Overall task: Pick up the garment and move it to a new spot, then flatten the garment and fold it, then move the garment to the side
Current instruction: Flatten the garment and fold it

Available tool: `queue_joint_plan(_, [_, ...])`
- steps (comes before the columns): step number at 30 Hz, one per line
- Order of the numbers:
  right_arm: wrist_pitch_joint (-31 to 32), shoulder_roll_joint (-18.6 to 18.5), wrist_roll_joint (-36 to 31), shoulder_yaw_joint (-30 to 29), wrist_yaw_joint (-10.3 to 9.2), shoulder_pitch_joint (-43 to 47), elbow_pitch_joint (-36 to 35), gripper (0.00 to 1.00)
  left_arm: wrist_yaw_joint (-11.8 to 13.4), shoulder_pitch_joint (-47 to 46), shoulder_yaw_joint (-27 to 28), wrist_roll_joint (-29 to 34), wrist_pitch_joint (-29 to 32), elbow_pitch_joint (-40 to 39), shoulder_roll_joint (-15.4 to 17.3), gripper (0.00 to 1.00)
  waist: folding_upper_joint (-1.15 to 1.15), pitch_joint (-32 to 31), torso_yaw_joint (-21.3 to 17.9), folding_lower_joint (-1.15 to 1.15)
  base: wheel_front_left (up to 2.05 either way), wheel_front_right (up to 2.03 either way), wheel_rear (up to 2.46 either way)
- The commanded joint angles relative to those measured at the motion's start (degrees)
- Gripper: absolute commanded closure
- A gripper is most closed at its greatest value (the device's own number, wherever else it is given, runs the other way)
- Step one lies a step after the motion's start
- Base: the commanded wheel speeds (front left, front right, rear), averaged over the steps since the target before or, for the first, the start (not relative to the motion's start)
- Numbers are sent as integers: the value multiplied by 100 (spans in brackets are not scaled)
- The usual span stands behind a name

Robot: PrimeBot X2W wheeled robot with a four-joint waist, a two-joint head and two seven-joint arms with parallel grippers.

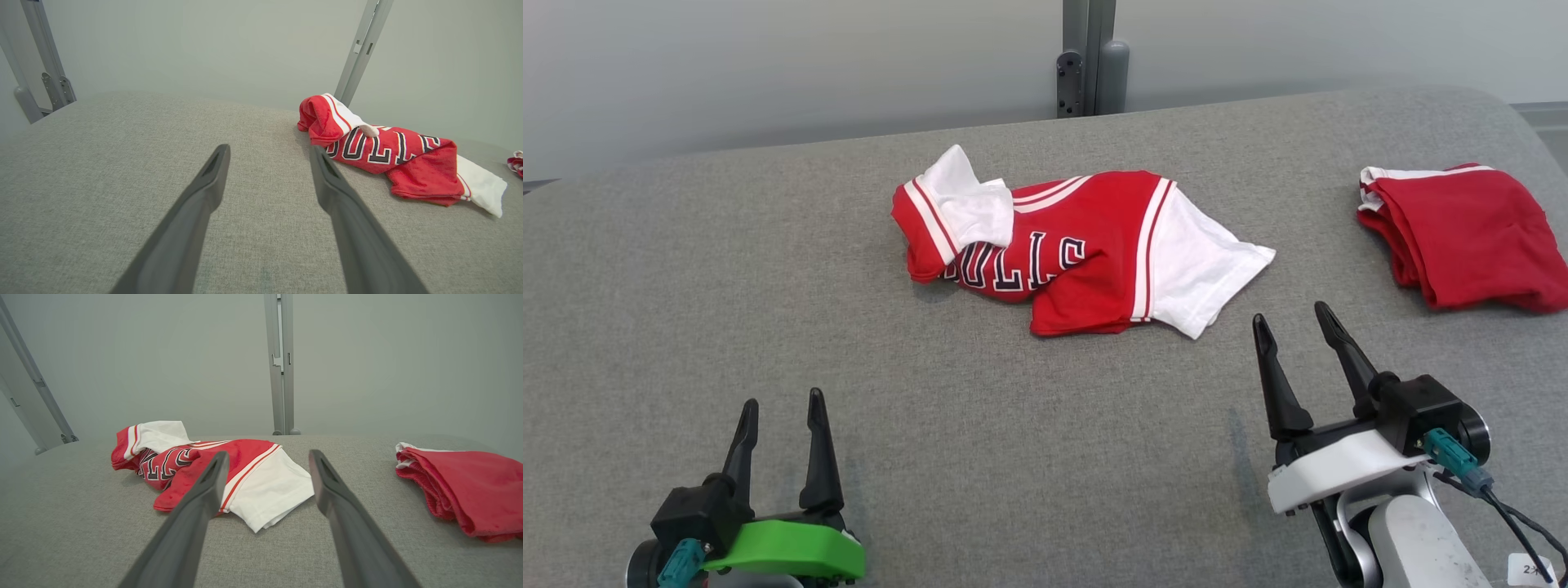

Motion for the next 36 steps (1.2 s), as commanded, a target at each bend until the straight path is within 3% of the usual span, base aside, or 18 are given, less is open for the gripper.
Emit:
queue_joint_plan(1, [-18,-10,-2,2,-8,-60,-1,0,-31,-65,25,35,-17,-2,-22,0,0,13,-6,0,0,0,0])
queue_joint_plan(12, [-18,-10,-44,-23,-8,-153,-44,0,-146,-345,-162,344,-17,47,-45,0,0,250,-104,0,0,0,0])
queue_joint_plan(20, [-18,-10,3,5,-8,-264,-46,0,-329,-842,-678,715,-17,314,-52,0,0,495,-341,0,0,0,0])
queue_joint_plan(29, [-18,-9,77,52,-8,-439,-104,0,-413,-1952,-917,1008,144,1237,143,0,0,877,-721,0,0,0,0])
queue_joint_plan(36, [-18,-8,145,65,-8,-579,-143,0,-207,-2866,-793,1180,177,2425,452,0,0,1240,-1041,0,0,0,0])
